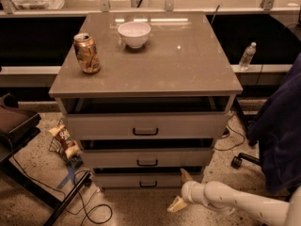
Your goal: Open bottom drawer
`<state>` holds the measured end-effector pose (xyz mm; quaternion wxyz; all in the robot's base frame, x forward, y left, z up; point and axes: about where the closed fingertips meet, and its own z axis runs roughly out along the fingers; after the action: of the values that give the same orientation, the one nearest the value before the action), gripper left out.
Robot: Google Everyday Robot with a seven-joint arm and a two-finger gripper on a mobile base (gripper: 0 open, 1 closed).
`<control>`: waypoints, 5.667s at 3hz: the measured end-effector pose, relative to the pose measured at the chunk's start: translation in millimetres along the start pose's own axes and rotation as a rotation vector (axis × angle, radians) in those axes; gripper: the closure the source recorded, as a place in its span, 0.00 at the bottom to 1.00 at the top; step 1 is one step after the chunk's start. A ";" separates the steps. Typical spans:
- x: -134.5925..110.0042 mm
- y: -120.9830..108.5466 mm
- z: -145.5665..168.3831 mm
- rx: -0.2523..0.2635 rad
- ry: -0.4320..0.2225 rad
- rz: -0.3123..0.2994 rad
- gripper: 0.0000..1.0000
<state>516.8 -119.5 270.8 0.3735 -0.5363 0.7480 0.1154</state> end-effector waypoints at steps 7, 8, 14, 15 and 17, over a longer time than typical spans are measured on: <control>72.5 -56.2 69.2 0.003 0.188 -0.038 0.00; 93.0 -47.0 75.8 -0.010 0.226 -0.025 0.16; 92.2 -40.4 62.4 -0.001 0.234 -0.012 1.00; 92.2 -40.4 62.3 -0.001 0.234 -0.012 1.00; 96.4 -27.0 52.0 -0.036 0.232 -0.017 1.00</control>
Offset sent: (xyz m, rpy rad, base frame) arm 0.0126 0.0064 -0.0300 -0.0177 0.0250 0.0095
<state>549.4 -169.6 175.1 0.2758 -0.5591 0.7794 0.0626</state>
